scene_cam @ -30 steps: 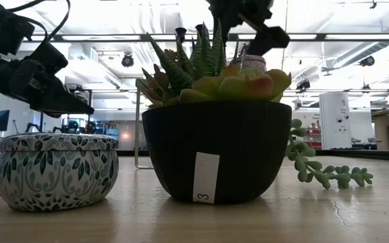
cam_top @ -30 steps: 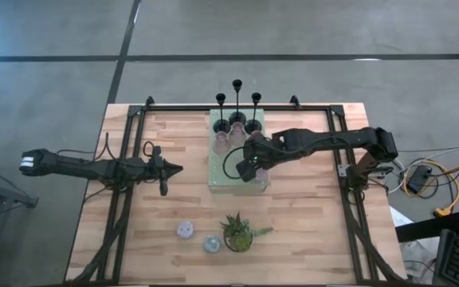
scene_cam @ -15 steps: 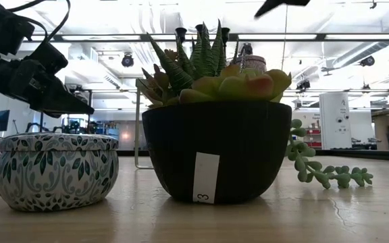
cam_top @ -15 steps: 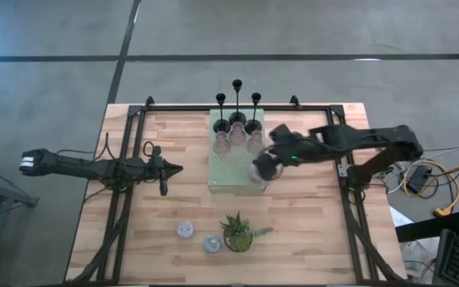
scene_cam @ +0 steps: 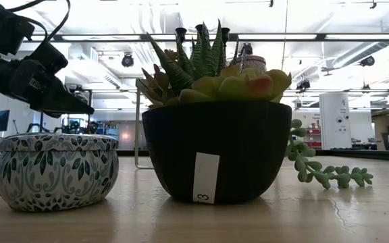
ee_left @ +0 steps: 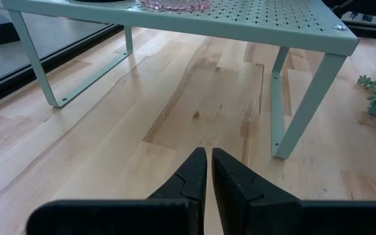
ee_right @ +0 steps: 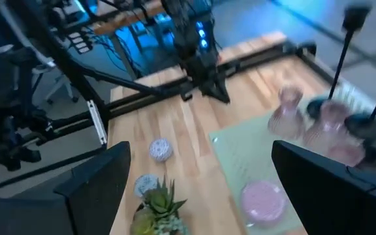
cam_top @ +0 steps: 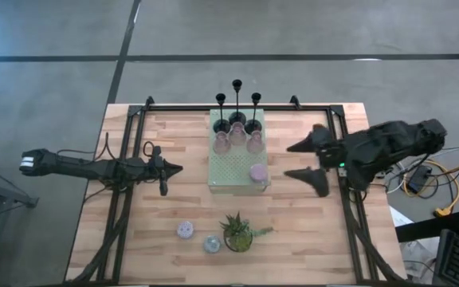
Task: Pick & Place candle stick holders
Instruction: Put the red patterned scented candle on the shelf
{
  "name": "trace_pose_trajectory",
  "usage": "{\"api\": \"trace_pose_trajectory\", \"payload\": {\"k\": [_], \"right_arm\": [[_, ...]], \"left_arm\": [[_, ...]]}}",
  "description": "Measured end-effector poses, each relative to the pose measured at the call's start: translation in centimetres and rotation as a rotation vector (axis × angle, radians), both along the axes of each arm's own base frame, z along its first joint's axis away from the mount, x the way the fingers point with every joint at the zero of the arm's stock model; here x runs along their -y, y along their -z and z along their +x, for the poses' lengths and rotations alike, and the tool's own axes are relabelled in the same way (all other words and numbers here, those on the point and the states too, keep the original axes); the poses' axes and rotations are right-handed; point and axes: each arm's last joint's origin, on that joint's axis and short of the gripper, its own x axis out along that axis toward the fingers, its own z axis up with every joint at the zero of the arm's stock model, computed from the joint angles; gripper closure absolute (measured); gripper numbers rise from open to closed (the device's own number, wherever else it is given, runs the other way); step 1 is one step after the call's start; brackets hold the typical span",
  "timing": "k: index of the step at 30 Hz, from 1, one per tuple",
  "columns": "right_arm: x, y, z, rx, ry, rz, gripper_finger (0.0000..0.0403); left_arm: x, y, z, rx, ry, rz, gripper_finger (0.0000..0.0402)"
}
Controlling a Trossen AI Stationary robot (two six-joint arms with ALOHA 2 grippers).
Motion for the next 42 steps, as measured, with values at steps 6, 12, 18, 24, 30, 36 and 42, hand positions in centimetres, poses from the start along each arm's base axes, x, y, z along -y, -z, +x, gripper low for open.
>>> {"api": "trace_pose_trajectory", "payload": {"k": [6, 12, 18, 24, 30, 36, 42], "right_arm": [[1.7, -1.6, -4.6, 0.085, -0.103, -0.088, 0.0037], [3.6, -0.9, -9.3, 0.085, -0.125, -0.141, 0.0037], [4.9, 1.9, -12.6, 0.032, -0.156, -0.213, 0.0037], [5.9, 5.4, -15.3, 0.023, -0.186, -0.28, 0.0037], [6.7, 9.3, -17.3, 0.028, -0.179, -0.267, 0.0037], [7.4, 12.6, -18.8, 0.049, -0.193, -0.326, 0.0037], [7.9, 14.5, -20.2, 0.102, -0.17, -0.275, 0.0037]], "left_arm": [[0.0, 0.0, 0.0, 0.001, 0.0, 0.0, 0.0371], [0.0, 0.0, 0.0, 0.001, 0.0, 0.0, 0.0371], [0.0, 0.0, 0.0, 0.0, 0.0, 0.0, 0.0371], [0.0, 0.0, 0.0, 0.0, 0.0, 0.0, 0.0371], [0.0, 0.0, 0.0, 0.0, 0.0, 0.0, 0.0371], [0.0, 0.0, 0.0, 0.0, 0.0, 0.0, 0.0371], [0.0, 0.0, 0.0, 0.0, 0.0, 0.0, 0.0371]]}}
